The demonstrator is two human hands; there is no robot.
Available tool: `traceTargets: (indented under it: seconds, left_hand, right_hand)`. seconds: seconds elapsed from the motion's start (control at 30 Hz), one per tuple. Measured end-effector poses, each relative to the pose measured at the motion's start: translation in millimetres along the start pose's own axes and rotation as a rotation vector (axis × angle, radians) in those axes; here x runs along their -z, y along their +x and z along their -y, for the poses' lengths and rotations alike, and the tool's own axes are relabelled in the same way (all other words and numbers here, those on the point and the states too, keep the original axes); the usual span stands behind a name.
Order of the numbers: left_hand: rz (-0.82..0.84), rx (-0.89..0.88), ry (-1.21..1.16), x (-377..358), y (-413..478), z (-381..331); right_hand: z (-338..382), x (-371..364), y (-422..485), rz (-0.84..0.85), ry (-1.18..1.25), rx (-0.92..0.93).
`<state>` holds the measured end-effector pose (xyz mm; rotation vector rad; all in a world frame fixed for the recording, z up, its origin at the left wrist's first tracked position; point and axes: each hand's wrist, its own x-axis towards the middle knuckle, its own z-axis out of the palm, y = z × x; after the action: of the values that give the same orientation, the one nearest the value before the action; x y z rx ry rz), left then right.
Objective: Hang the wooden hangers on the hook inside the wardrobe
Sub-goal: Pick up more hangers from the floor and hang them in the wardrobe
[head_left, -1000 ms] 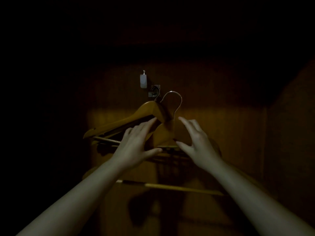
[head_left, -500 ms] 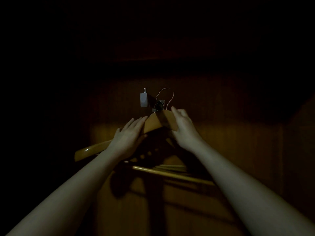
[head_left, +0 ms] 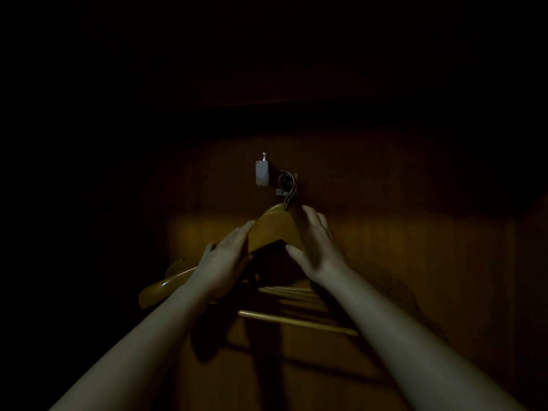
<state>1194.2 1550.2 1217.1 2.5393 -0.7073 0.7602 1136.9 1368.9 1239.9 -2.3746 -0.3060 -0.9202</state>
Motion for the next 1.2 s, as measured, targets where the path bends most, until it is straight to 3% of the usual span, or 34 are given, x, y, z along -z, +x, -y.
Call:
traceTargets:
  seconds: [0.17,0.47,0.7,0.97,1.2]
  left_hand:
    - [-0.084,0.017,0.007,-13.1,-4.5,-1.8]
    - [-0.110,0.159,0.085,-27.1,-20.5,-23.0]
    - [-0.148,-0.016,0.078,-26.2,-59.0,-44.9]
    - [0.045,-0.230,0.017,-43.0,-119.0,-59.6]
    - [0.396,-0.264,-0.074,-95.0,-173.3,-49.4]
  right_hand:
    - [-6.8,-9.2,-6.9,-0.071,0.113,-0.028]
    - [-7.5,0.2,-21.3,-0.054,-0.153,0.103]
    - [-13.5,14.6,-49.4,-0.046,-0.381,0.189]
    - [-33.4,18.9,-121.6,0.047,-0.323,0.228]
    - [-61.0,-7.5,-204.1,0.359,-0.370,-0.033]
